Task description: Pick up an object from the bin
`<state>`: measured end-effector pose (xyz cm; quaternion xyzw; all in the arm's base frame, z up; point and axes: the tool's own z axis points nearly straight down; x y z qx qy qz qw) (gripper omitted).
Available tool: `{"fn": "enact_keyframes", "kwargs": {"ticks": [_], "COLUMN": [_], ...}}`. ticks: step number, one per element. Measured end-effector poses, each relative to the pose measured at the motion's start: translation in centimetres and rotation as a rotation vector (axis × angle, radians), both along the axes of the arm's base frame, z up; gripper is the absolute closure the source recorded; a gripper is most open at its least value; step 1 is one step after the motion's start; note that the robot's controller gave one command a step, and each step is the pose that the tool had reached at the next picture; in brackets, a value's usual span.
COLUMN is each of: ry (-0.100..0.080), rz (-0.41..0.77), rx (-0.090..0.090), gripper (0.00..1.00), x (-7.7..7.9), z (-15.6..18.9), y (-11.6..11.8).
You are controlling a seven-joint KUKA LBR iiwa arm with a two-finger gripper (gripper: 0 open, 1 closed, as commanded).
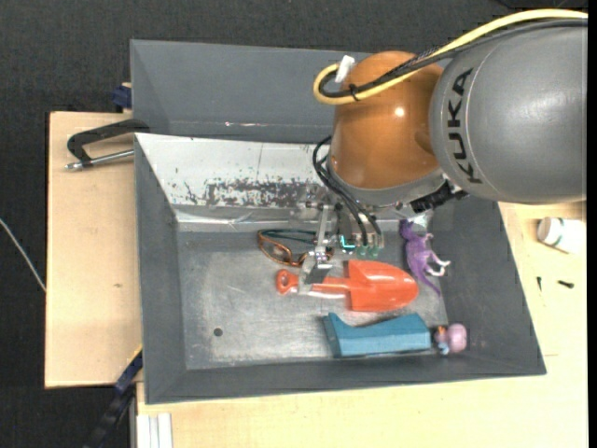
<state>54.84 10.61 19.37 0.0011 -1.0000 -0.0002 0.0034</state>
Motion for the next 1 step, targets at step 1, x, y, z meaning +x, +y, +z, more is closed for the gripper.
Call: {"fn": "enact_keyframes", "kwargs": {"ticks": [1], "ry": [-0.009], "rz": [-0.002], "rx": [0.001], "gripper": [0.00], "x": [0.18], "z": [0.45], "y": [-0.05]}}
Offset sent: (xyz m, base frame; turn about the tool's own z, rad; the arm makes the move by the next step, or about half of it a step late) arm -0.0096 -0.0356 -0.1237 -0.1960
